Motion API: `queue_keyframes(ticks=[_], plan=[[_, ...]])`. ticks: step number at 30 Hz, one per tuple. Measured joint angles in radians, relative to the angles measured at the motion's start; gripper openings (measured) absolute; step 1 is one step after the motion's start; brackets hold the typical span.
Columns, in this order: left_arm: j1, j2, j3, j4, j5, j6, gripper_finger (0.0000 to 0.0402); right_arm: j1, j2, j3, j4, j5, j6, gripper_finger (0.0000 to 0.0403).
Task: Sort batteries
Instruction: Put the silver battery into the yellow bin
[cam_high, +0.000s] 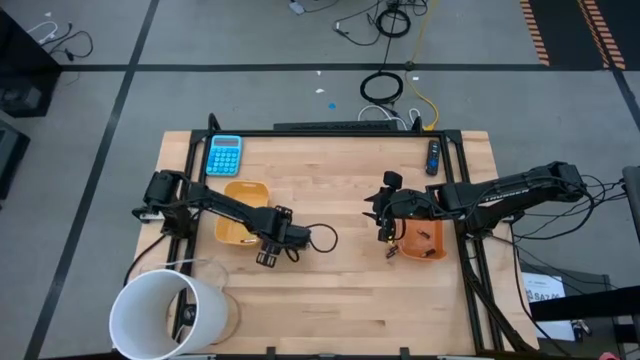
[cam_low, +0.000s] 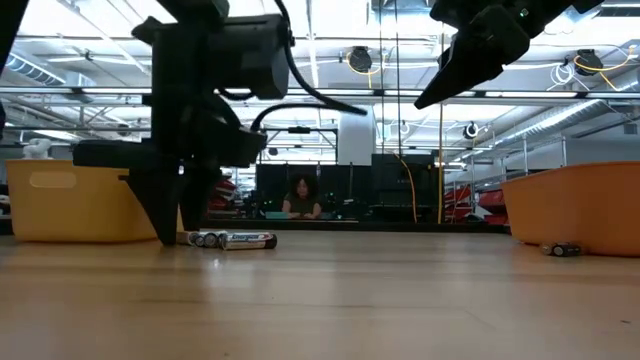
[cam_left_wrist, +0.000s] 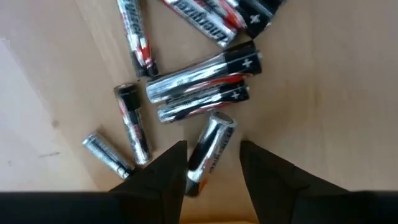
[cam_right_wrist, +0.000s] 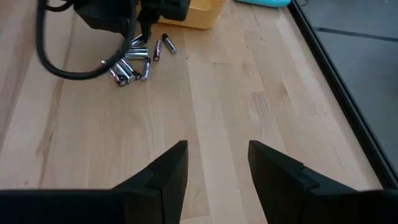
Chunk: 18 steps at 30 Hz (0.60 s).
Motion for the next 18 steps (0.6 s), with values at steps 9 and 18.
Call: queue_keyframes(ticks=[9, 18], plan=[[0.022, -0.005, -0.021, 0.015, 0.004, 0.062, 0.0039, 0.0, 0.0, 0.0, 0.005, 0.0, -0.004, 0.016], [-0.033, -0.078, 0.112, -0.262, -0.127, -0.112, 0.0039, 0.0, 0.0, 0.0, 0.001, 0.001, 0.005, 0.016]])
